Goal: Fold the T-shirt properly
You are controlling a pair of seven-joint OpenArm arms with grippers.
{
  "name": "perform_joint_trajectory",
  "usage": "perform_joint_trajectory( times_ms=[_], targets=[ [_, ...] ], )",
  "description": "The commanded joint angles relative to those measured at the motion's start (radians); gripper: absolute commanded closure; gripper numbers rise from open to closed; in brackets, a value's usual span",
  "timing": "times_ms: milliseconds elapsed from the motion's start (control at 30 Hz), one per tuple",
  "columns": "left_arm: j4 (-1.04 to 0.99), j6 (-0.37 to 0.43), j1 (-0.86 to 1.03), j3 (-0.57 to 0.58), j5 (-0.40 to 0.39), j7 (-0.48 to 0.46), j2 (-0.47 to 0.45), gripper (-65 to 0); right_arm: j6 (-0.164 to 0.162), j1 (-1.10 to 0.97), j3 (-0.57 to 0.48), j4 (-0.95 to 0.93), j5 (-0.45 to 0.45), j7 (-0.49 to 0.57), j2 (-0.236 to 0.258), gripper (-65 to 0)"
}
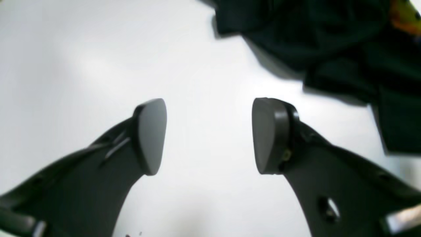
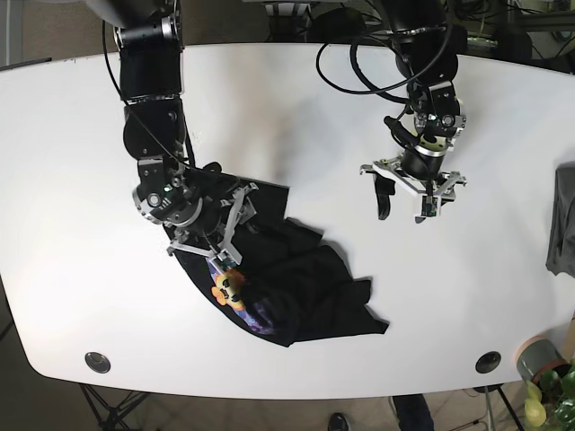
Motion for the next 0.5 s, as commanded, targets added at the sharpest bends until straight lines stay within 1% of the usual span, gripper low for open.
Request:
perform_joint_trajectory(
  times_ms=[0,100,200,400,467],
  targets=[
    [0.017,0.002,-0.009,-0.003,-0.013,-0.029,-0.026,-37.5,0.002,0.059,-0.021,-0.07,0.012,0.075,-0.019,-42.2],
    [0.017,0.002,0.016,-0.003,-0.014,-0.029,-0.051,-37.5,0.002,0.102,-0.026,-0.167,0.012,0.117,-0.027,-42.2],
    [0.017,0.002,0.034,-0.003,-0.014,-0.029,-0.055,-37.5,0.002,0.134,-0.027,-0.239,0.012,0.145,-0.029,-42.2],
    [0.019,0.002,0.066,-0.002,-0.019,-0.029,-0.094,-37.5,0.002,0.177,-0.029,-0.353,0.014,0.215,-0.033,-42.2],
    [0.017,0.002,0.072,-0.003,-0.019,-0.029,-0.095,-37.5,0.002,0.195,-0.029,-0.385,0.014,0.221,-0.045,-42.2]
  ],
)
